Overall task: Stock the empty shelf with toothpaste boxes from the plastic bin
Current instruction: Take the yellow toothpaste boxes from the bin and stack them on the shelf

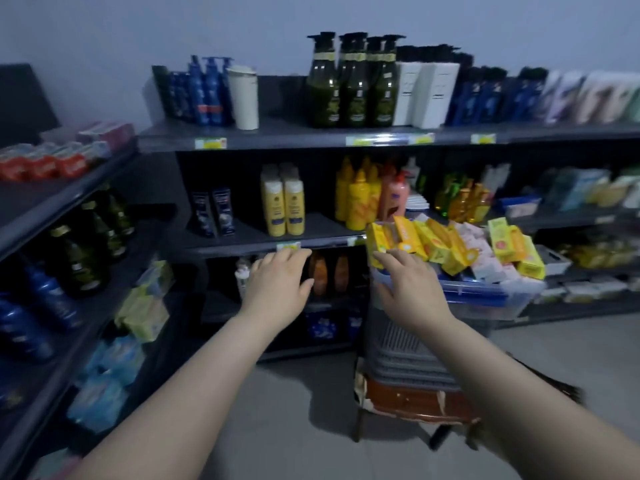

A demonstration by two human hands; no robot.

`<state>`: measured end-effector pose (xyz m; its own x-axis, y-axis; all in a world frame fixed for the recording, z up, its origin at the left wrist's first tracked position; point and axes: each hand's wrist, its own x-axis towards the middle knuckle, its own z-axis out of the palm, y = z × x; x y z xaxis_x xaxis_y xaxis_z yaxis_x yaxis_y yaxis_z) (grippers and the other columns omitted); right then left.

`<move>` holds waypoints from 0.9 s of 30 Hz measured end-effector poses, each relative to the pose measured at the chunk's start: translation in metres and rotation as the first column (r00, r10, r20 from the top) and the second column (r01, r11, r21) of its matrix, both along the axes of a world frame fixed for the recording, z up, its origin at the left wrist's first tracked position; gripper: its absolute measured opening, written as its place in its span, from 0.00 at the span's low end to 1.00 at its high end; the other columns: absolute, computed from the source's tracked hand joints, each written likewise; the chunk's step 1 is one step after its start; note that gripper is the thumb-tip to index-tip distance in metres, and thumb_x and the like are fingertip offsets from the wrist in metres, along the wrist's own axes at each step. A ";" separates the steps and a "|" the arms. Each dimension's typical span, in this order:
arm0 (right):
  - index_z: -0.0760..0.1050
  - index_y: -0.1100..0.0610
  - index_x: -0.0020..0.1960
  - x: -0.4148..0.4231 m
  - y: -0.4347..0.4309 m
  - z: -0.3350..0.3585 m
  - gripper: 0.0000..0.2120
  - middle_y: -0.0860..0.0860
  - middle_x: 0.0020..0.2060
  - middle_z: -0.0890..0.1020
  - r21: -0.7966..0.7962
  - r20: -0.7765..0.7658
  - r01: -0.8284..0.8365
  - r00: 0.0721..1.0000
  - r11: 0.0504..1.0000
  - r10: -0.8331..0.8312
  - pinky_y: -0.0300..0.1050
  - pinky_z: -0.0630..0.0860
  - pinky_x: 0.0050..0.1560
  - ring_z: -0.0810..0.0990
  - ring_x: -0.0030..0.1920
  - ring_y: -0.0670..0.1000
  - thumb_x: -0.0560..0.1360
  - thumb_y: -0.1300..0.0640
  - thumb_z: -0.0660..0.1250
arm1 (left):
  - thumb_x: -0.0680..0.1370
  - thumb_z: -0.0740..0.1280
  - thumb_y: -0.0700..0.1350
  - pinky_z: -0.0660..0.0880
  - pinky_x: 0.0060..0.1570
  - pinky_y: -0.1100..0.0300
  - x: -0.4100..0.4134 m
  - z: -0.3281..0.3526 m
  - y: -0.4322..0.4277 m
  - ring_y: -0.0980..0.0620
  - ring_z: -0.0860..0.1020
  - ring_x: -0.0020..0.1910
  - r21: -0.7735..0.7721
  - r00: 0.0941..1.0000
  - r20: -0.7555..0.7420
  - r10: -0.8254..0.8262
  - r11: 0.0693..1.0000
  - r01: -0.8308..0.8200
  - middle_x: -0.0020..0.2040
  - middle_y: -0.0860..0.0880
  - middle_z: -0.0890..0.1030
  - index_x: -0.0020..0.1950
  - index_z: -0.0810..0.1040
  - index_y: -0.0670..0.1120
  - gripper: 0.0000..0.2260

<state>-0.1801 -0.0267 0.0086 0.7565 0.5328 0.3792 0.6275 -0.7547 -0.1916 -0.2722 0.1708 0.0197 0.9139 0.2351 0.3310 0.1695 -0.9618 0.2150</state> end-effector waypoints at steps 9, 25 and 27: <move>0.68 0.52 0.70 0.052 -0.090 -0.023 0.23 0.52 0.63 0.75 0.007 -0.069 0.367 0.928 0.930 -0.365 0.53 0.70 0.58 0.73 0.61 0.57 0.76 0.52 0.64 | 0.78 0.64 0.50 0.68 0.61 0.52 0.132 -0.018 -0.063 0.44 0.68 0.65 -0.070 0.932 -0.043 -0.360 0.932 0.357 0.67 0.47 0.69 0.72 0.65 0.49 0.22; 0.67 0.54 0.71 0.229 -0.185 -0.034 0.23 0.55 0.63 0.75 0.021 -0.154 0.487 0.865 0.873 -0.478 0.54 0.71 0.60 0.72 0.62 0.59 0.76 0.53 0.64 | 0.79 0.64 0.46 0.69 0.62 0.50 0.321 -0.020 -0.148 0.43 0.68 0.67 -0.068 0.892 -0.124 -0.434 0.901 0.429 0.69 0.45 0.69 0.73 0.65 0.49 0.23; 0.67 0.56 0.71 0.260 -0.194 -0.034 0.23 0.56 0.63 0.75 -0.007 -0.156 0.492 0.860 0.871 -0.487 0.55 0.71 0.58 0.73 0.61 0.60 0.77 0.53 0.64 | 0.79 0.63 0.44 0.70 0.62 0.50 0.346 -0.021 -0.151 0.43 0.68 0.66 -0.057 0.899 -0.163 -0.406 0.914 0.402 0.68 0.45 0.70 0.72 0.67 0.49 0.21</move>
